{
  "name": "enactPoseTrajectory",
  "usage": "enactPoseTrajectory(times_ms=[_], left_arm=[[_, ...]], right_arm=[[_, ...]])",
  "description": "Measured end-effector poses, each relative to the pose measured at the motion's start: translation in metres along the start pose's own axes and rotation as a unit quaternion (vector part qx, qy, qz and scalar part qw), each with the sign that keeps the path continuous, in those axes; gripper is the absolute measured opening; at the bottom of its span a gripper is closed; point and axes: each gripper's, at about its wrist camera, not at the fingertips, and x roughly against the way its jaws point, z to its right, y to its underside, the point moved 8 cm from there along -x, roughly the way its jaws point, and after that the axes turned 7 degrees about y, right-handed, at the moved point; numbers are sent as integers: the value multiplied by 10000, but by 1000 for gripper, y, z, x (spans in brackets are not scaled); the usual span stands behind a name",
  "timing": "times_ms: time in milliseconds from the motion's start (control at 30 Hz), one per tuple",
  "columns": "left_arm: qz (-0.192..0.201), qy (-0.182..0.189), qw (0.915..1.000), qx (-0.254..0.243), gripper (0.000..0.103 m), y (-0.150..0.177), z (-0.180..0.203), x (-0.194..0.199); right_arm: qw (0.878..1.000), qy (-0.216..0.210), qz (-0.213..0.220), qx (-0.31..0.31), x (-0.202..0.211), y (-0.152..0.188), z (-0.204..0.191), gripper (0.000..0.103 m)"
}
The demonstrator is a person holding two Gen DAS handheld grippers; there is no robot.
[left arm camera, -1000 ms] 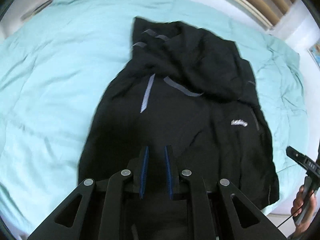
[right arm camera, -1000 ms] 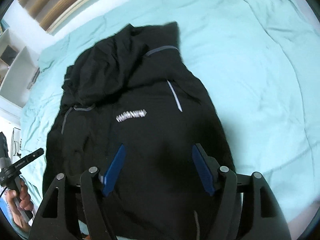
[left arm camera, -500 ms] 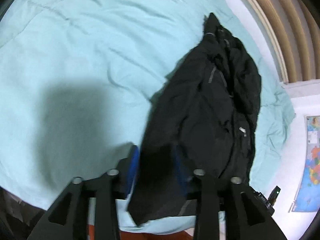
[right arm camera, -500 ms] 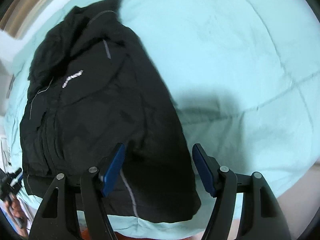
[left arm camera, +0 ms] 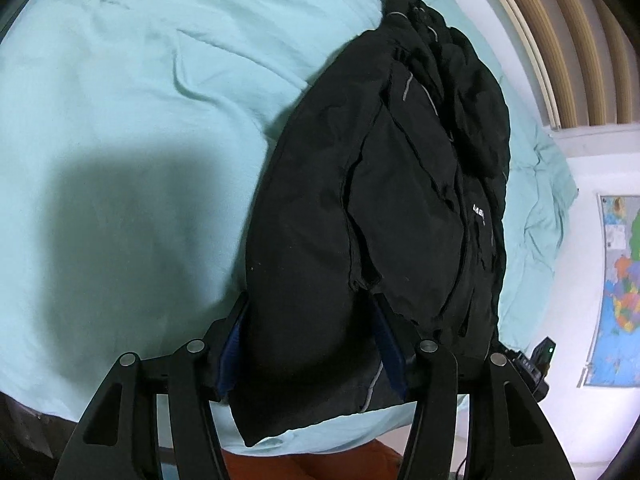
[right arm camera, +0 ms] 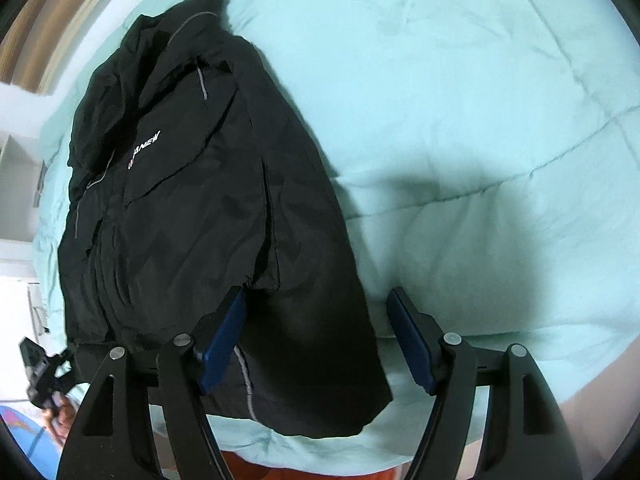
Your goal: Fold large clothes
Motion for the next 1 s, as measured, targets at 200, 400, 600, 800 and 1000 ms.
enactPoseTrajectory(times_ms=[200,400,600,800,1000], left_arm=[[-74,-161,9997,-158,59,0,2,-4],[80,-103,9993,-361,41,4,14,7],[-157,204,9991,-350,41,6,19,-5],[301,158,9972,-661,16,-4,44,6],[829,524,9893,-1080,14,-32,95,39]], right_arm=[[9983,58,-156,561,-9,13,-22,73],[9904,-401,-107,1319,14,31,-43,55],[9887,-926,-704,950,-17,40,-45,56],[9896,-1128,-289,846,3,28,-66,29],[9862,-1298,453,926,71,-22,-85,23]])
